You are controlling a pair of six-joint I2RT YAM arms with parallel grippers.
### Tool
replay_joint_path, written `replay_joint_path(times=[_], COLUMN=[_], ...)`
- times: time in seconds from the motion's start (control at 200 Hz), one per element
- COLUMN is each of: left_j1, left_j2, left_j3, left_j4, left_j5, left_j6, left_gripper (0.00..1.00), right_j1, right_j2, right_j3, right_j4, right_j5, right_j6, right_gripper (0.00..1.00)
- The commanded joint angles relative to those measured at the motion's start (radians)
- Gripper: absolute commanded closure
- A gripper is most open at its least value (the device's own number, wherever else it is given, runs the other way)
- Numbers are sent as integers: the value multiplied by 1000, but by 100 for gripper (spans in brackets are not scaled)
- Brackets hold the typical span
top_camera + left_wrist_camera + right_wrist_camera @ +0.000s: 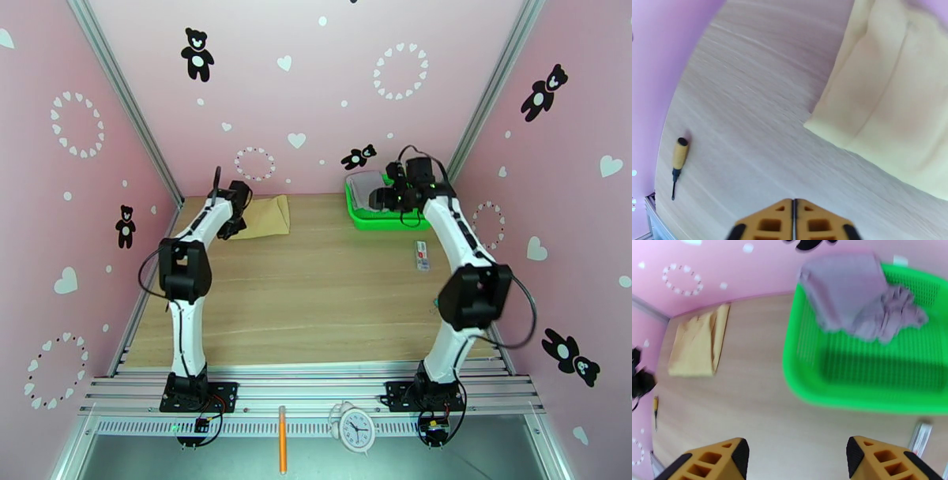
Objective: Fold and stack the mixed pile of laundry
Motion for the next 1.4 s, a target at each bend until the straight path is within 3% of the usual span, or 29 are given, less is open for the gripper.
replay_joint_path(times=[0.0, 0.085, 0.145, 0.19, 0.33, 0.671, 0.851, 1.071, 1.111, 1.201, 1.396], left_j1=[-10, -21, -31, -44, -73, -77, -77, -76, -76, -76, -77], left_j2=[-150, -250, -313, -350, -436, -446, -413, -387, -384, -381, -398], left_j3=[-122, -214, -267, -299, -363, -426, -428, -425, -428, -439, -464], left_j4=[76, 108, 125, 134, 138, 160, 168, 165, 165, 170, 185], left_j5=[67, 107, 134, 147, 144, 135, 147, 140, 139, 138, 151], left_j6=[3, 6, 10, 11, 14, 28, 43, 63, 65, 68, 64], left_gripper=[70, 60, 34, 22, 6, 5, 6, 6, 6, 6, 7], right_j1=[-12, -22, -34, -41, -52, -52, -52, -52, -52, -52, -52], right_j2=[264, 413, 462, 494, 564, 733, 793, 852, 858, 864, 796], right_j3=[279, 441, 450, 449, 451, 565, 581, 590, 589, 589, 588], right_j4=[-173, -175, -115, -75, -8, 40, 144, 262, 273, 287, 332], right_j5=[101, 133, 137, 148, 159, 110, 70, 50, 50, 45, -12], right_j6=[-43, -24, 11, 47, 141, 314, 472, 640, 653, 669, 612], right_gripper=[30, 30, 28, 28, 27, 27, 35, 59, 68, 100, 100])
